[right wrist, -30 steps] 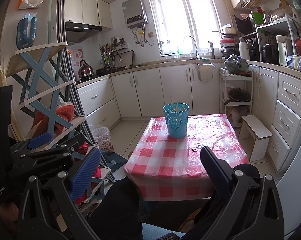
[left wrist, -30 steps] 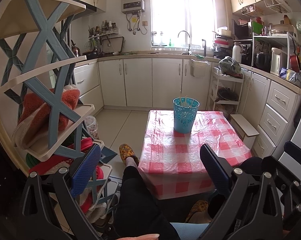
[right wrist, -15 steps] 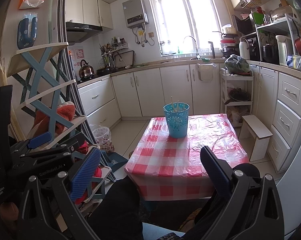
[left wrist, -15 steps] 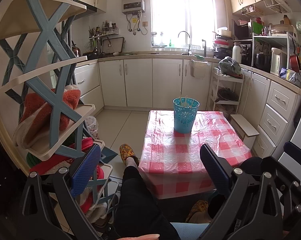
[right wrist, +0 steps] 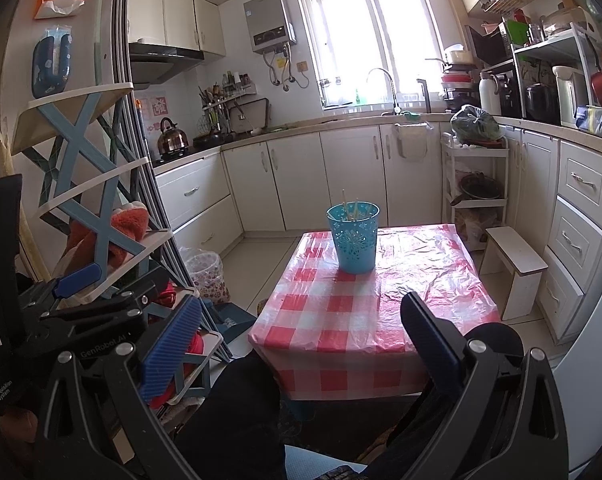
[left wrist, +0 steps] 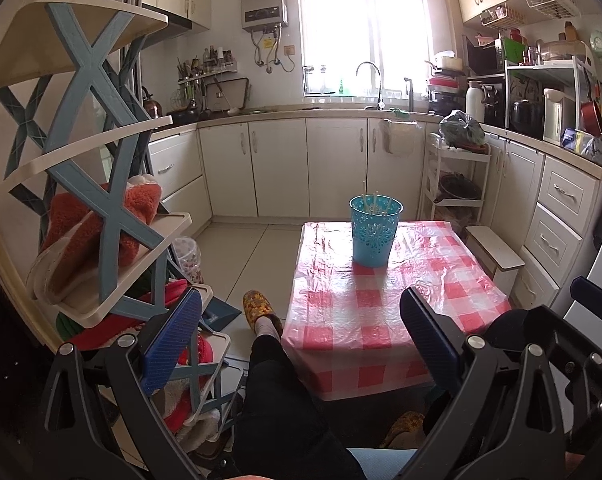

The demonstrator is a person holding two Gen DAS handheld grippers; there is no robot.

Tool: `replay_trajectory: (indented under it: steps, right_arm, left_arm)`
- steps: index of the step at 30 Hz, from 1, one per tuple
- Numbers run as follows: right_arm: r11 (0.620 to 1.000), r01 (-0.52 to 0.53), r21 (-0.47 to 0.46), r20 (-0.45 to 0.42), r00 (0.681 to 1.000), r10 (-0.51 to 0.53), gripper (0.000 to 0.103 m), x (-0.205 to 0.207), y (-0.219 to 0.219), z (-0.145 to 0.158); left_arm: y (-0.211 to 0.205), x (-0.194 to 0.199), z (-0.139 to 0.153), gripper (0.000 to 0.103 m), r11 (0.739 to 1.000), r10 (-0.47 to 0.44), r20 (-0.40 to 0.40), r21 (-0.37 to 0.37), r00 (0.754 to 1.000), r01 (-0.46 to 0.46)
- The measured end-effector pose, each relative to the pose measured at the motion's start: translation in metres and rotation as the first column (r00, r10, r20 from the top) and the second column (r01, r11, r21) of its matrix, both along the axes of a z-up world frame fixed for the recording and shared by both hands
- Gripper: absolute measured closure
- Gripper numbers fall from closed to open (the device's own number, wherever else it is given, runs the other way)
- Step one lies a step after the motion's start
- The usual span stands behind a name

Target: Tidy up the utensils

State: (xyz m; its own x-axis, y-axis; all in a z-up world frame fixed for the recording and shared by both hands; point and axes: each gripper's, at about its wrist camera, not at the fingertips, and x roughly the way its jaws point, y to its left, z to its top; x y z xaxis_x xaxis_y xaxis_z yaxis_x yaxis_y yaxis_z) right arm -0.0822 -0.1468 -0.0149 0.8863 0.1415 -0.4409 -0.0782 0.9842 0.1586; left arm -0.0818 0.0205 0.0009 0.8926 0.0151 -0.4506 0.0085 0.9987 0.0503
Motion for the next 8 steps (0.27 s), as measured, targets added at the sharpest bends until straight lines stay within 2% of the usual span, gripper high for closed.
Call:
replay_trajectory:
  steps: [8]
  right_arm:
    - [0.998, 0.055, 0.008, -0.037, 0.998, -0.055, 0.007, 0.026, -0.019, -0.012]
  left_arm:
    - [-0.010, 0.031, -0.011, 0.008, 1.000, -0.009, -0.064, 0.009, 0.998, 0.010]
